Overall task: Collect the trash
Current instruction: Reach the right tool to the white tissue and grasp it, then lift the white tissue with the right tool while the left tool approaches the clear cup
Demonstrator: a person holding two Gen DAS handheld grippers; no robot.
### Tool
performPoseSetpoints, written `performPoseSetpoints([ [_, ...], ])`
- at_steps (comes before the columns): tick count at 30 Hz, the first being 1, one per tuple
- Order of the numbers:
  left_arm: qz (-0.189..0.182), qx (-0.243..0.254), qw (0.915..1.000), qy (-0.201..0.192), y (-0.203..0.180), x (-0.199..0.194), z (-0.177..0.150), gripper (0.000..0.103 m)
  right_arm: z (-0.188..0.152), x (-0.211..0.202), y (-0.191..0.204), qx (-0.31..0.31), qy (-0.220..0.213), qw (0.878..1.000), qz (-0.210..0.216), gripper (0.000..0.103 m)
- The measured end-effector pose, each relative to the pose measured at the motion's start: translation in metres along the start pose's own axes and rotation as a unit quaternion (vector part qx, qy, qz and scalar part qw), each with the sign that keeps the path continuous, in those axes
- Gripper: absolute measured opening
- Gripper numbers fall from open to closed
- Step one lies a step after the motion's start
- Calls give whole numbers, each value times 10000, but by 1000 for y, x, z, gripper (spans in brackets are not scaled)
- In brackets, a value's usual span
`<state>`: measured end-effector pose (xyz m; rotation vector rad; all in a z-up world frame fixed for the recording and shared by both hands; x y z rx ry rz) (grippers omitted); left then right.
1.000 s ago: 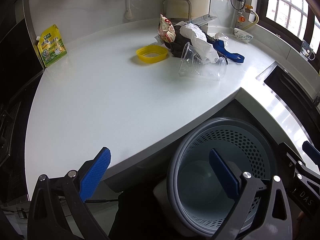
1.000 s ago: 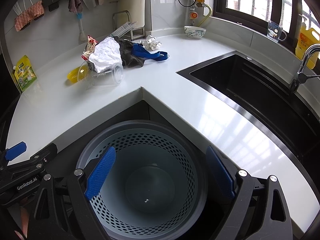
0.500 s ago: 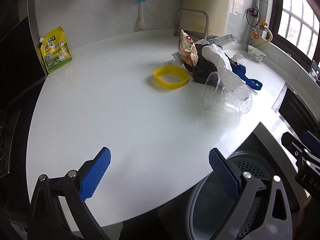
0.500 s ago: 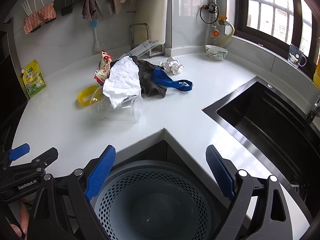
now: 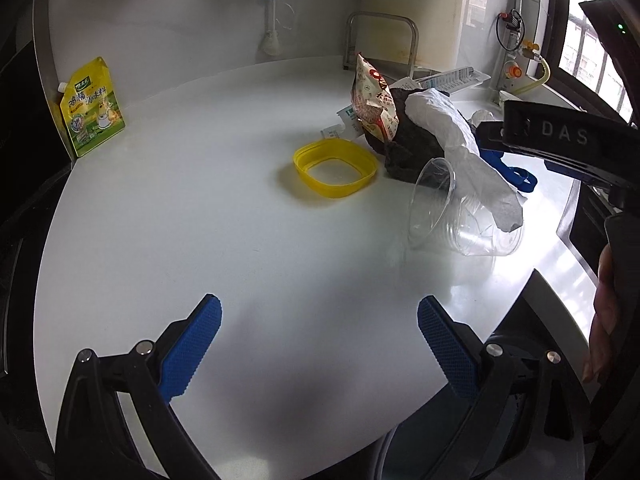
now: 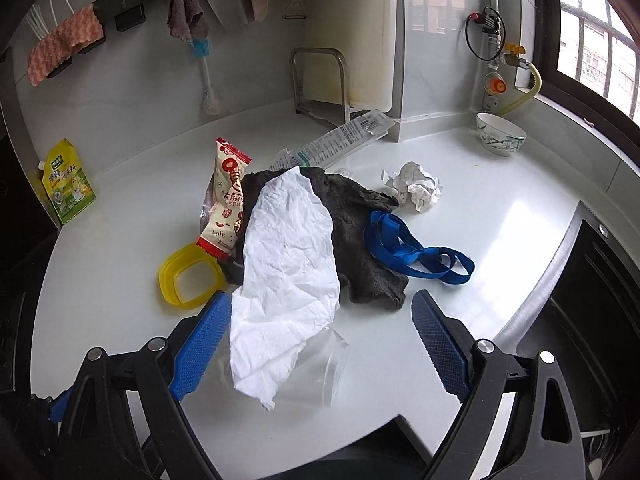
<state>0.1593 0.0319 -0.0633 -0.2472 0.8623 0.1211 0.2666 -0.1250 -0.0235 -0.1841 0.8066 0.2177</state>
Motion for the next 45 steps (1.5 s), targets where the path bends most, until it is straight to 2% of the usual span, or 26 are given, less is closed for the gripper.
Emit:
performPoseSetpoints([
  [9,-51,61,9999,78,-7,8,-4,97,18,42,4,47,300,9995,-31,87],
  [10,-53,73,9999,80,-9,8,-4,97,17,45,5,60,335,9994,15,84],
  [12,-90,91,9999,79,-12,8,-5,97,16,49,6,26,425,9991,64,63],
  [13,-104,101,9999,77,-14,8,-5,97,14,52,6,14,500,9987,103,45],
  [14,-118,112,9998,72,-15,8,-5,97,13,55,7,26,553,9983,185,33],
  [17,-179,142,9997,71,-20,7,-4,97,12,53,6,110,526,9980,318,16],
  [20,-282,116,9995,75,-23,7,-2,97,14,43,0,168,340,9987,334,6],
  [26,-473,207,9987,-44,-30,9,8,97,11,2,-31,497,-74,9985,218,6],
  [31,-754,317,9966,-2,-39,18,15,97,-12,-34,-58,749,-222,9969,37,6],
  [36,-832,455,9955,-66,-46,25,19,97,-49,-56,-69,1008,-168,9948,6,6],
  [43,-1299,591,9898,-45,-58,28,27,97,-96,-65,-63,1093,74,9940,-1,6],
  [45,-1243,620,9903,-59,-60,32,31,97,-106,-64,-61,1168,145,9930,79,6],
])
Point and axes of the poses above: each gripper's, at about its wrist camera, not at the fingertips, and x roughly the way its jaws point, y to its left, z to its top, the point moved 9 cm from there along x, roughly the way its jaws point, and after that the axes turned 13 degrees about -x, right-handed, at the moved point
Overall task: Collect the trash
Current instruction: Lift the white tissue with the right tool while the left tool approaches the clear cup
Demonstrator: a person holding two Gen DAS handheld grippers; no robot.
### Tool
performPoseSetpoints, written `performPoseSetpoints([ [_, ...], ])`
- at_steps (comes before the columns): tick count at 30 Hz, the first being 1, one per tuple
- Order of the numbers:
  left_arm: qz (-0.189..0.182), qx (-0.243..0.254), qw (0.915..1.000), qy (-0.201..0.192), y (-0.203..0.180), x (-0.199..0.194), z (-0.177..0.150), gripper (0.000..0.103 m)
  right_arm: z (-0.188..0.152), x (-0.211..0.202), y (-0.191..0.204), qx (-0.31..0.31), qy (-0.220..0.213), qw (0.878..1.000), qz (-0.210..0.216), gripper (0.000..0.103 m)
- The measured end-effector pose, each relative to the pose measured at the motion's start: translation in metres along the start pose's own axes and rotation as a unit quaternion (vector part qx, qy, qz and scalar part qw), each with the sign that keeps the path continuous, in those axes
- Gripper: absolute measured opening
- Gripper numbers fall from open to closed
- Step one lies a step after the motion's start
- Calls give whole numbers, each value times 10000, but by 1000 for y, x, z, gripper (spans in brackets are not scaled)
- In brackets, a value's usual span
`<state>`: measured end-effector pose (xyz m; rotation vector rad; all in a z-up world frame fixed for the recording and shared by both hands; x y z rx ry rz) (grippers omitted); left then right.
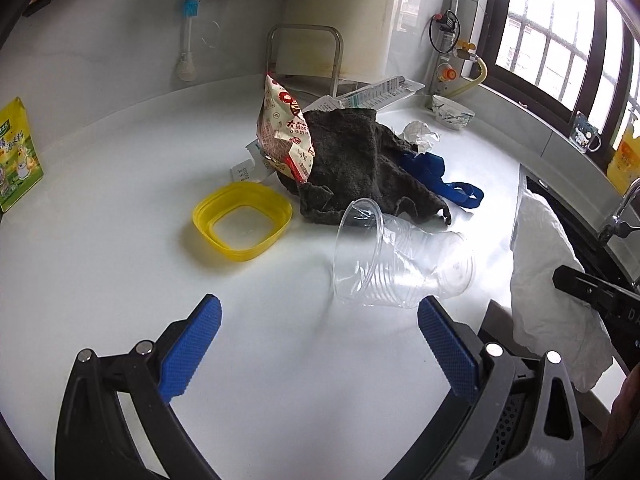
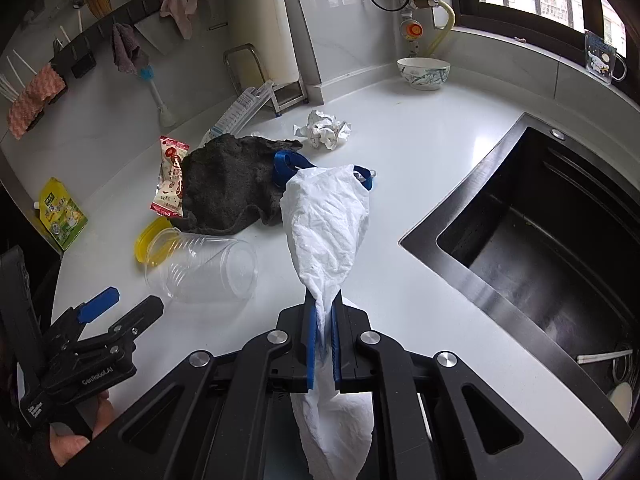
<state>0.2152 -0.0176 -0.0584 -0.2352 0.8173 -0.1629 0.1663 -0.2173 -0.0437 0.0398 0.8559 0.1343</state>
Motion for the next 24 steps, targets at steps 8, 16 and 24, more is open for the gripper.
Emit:
performPoseSetpoints([
  [8,-191,123,9995,216,-13,19,6,97,-22,-7,-5,77,81,9999,3,6],
  [16,-585,-93,9963,617,-24,39,7,96,-38,-8,-15,217,152,9996,9,6],
  [24,-720,-10,9933,908,-37,52,5,69,-43,-10,-16,236,117,9997,20,6],
])
Point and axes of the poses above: each gripper's, at about its wrist camera, not at the fingertips, and x roughly the way its jaws point, y to its left, z to its top, the point moved 9 cm from there along x, roughly the way its jaws point, and after that the axes turned 13 degrees about -x, right-handed, at the moved point
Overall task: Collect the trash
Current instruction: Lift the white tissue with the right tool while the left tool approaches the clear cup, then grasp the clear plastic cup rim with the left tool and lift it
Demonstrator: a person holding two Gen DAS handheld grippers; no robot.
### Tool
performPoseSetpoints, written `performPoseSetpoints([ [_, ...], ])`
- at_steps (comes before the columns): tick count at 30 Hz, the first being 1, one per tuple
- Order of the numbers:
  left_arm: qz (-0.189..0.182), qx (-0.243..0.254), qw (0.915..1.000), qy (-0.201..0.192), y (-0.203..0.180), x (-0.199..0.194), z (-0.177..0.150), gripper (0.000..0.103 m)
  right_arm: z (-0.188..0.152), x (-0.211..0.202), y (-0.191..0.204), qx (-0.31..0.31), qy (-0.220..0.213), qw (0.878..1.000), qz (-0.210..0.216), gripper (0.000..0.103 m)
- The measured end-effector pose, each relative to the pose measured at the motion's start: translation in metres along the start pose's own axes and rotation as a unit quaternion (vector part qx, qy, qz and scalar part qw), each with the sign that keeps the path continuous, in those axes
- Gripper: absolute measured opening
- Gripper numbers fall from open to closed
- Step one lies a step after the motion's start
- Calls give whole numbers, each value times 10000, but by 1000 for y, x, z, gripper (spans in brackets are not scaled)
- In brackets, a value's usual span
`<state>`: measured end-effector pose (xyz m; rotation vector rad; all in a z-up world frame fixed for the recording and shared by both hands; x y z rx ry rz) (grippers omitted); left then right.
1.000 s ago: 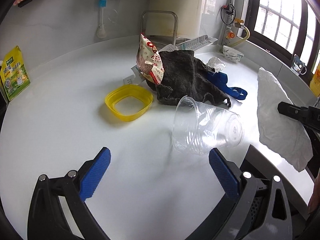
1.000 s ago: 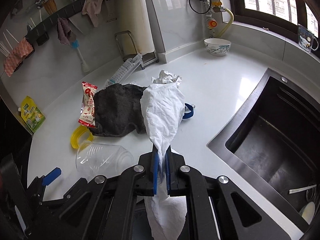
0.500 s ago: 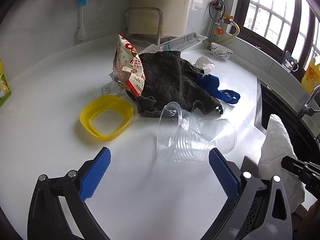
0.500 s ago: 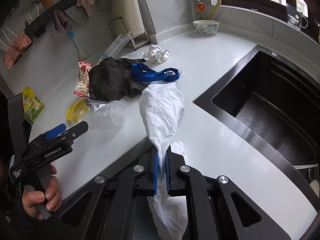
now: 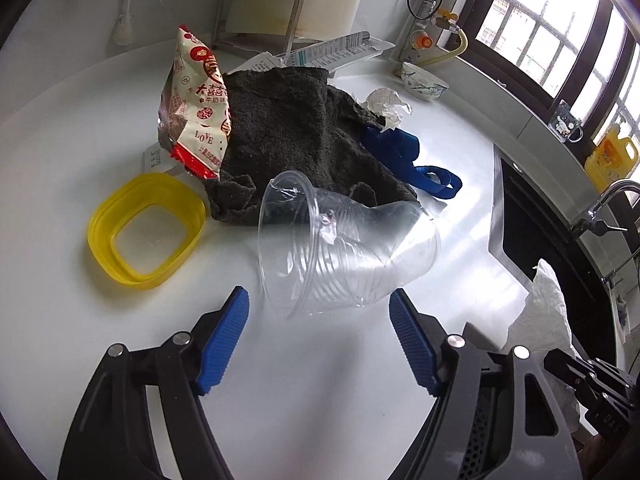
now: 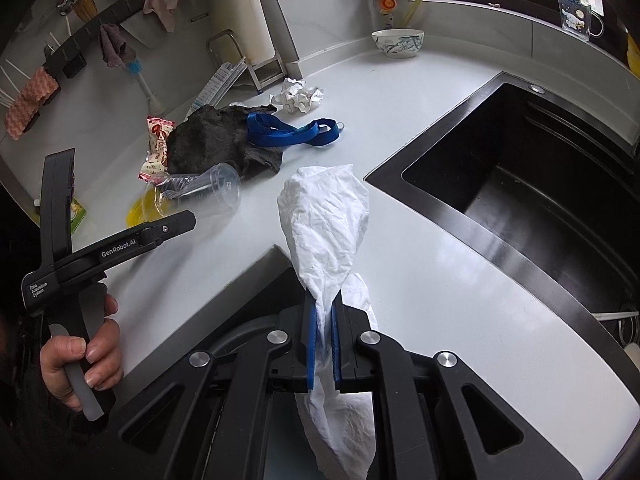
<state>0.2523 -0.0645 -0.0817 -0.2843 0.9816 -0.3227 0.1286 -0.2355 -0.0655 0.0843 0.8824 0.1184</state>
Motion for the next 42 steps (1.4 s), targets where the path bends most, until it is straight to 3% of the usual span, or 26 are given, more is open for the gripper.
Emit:
performPoseSetpoints([
  [4,-49,65,10000,46,-4,2,-2,53,-1,-3,-2,39,-28,10000,-29,6],
  [7,-178,37,9998,90,-5,1,-4,48,-3,-5,-3,46,-44,10000,-47,6],
  [8,-235,9,9997,115,-5,1,-5,34,-3,-5,-3,49,-46,10000,-46,6],
  [10,-265,-28,9995,182,-4,1,-8,19,-5,-7,-3,52,-54,10000,-52,6],
  [22,-19,36,9995,-322,0,-26,-8,5,-7,-9,0,63,-85,9999,-20,6],
  [42,341,235,9930,-1103,0,-97,-8,3,-8,-30,9,-41,-269,9996,48,6],
])
Point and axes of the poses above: each gripper's, at about its wrist camera, not at the fingertips, and x roughly the way its jaws point, y to its left, z to its top, the point moved 9 cm from there along x, roughly the way its jaws point, and after that the axes turned 13 degrees about -x, right-handed, at the moved point
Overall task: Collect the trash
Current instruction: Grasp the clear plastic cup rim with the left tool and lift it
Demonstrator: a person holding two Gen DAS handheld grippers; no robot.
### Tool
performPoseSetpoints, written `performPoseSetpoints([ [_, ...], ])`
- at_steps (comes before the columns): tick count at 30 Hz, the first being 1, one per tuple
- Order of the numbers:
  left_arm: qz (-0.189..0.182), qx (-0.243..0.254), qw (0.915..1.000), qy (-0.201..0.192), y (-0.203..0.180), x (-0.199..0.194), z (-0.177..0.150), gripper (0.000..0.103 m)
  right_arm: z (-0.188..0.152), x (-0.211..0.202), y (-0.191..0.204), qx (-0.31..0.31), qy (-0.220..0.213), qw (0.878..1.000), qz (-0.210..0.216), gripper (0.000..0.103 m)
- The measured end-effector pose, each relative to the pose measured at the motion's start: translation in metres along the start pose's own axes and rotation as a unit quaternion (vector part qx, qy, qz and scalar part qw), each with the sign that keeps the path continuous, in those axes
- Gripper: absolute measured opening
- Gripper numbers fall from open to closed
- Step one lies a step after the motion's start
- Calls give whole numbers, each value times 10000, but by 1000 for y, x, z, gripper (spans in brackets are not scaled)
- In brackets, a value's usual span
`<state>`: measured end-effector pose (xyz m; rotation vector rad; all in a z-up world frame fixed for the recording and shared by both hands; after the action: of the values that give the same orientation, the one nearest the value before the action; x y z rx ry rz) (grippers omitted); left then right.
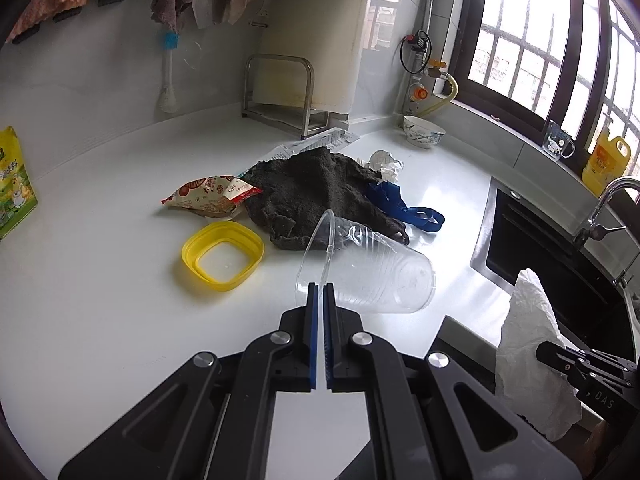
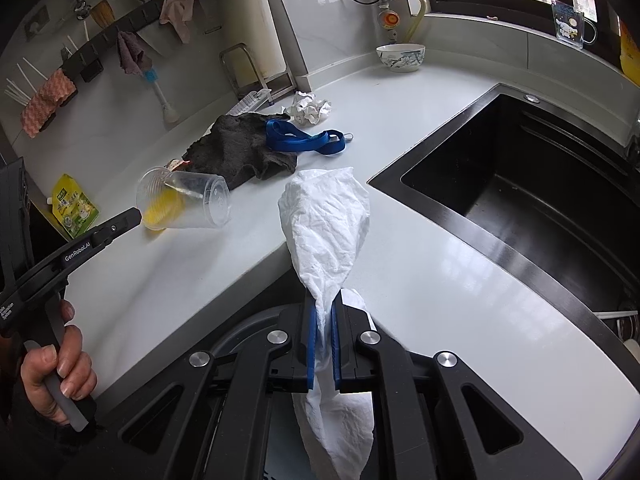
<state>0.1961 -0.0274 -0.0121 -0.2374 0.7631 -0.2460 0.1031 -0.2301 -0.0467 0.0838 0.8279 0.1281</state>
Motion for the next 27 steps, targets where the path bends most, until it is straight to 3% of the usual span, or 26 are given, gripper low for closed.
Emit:
performPoseSetpoints([
  [11,9,65,9999,-81,-8,-34,-27,3,-22,-17,11,-72,-18,9999,87,6],
  [16,-65,-218,9997,-7,1,-32,-31,3,-28,-23,12,-25,-57,9999,136,6],
  [21,86,-328,9994,44,11,-24,-27,3,-30,-23,13,14,-88,9998,193,6],
  [27,126,-427,9990,85,17,-12,-19,12,-29,-18,12,26,-65,9997,242,6],
])
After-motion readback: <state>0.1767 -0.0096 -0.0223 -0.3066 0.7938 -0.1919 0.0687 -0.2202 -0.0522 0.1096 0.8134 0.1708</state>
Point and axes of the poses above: each gripper's, at about its wrist camera, not at the fingertips, and x roughly the way its jaws point, y to its left, z to its top, the point moved 9 cm from there along x, roughly the way its jaws point, and after that the axes turned 13 degrees about -x, right-handed, at the moved point
